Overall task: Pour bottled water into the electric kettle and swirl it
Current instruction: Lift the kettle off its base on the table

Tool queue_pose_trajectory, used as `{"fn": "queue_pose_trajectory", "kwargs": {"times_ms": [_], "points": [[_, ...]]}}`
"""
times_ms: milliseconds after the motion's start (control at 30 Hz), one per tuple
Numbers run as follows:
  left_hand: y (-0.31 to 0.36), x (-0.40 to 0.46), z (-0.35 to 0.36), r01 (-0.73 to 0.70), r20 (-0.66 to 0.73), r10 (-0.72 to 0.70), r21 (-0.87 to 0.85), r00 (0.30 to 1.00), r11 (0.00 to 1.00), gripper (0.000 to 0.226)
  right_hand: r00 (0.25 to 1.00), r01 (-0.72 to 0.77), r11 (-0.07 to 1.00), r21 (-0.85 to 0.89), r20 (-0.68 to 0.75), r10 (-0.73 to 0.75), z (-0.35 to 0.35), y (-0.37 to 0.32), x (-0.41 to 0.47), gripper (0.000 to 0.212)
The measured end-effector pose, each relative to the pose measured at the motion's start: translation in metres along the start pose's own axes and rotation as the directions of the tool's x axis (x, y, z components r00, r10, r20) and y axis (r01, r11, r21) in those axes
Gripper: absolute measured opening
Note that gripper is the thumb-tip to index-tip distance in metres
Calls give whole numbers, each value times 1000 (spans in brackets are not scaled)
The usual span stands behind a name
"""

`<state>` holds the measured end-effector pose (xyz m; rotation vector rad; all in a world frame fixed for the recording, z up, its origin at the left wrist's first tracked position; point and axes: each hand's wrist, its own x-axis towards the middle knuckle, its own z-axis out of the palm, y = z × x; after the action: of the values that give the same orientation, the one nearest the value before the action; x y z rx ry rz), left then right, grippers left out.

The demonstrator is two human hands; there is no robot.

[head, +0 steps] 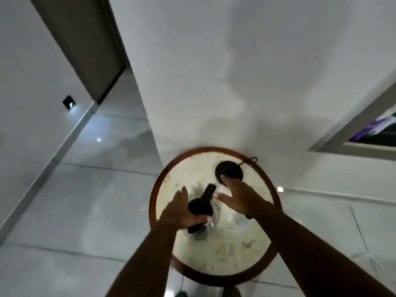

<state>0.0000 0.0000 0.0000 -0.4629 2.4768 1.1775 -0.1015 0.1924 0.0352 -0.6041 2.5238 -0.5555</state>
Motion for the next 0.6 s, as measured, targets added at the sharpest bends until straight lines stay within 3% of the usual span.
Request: {"fn": "queue_pose_trajectory", "kwargs": {"times_ms": [67,167,300,467,600], "points": [[-24,2,31,-23,72,32,-115,997,993,141,994,0,1000,-25,105,3,34,9,8,81],[-57,-1,76,-33,-45,22,-261,999,965,132,989,54,980,-193,145,-26,78,17,17,85],[-70,7,105,-110,-235,2,-445,972,889,121,980,197,883,-426,65,-188,101,14,43,87],[-82,31,109,-115,-284,-13,-430,959,895,99,944,314,829,-463,63,-323,99,18,67,76],[-88,55,78,-171,-158,132,-269,979,948,94,986,116,877,-467,-51,-157,98,23,67,77]]}}
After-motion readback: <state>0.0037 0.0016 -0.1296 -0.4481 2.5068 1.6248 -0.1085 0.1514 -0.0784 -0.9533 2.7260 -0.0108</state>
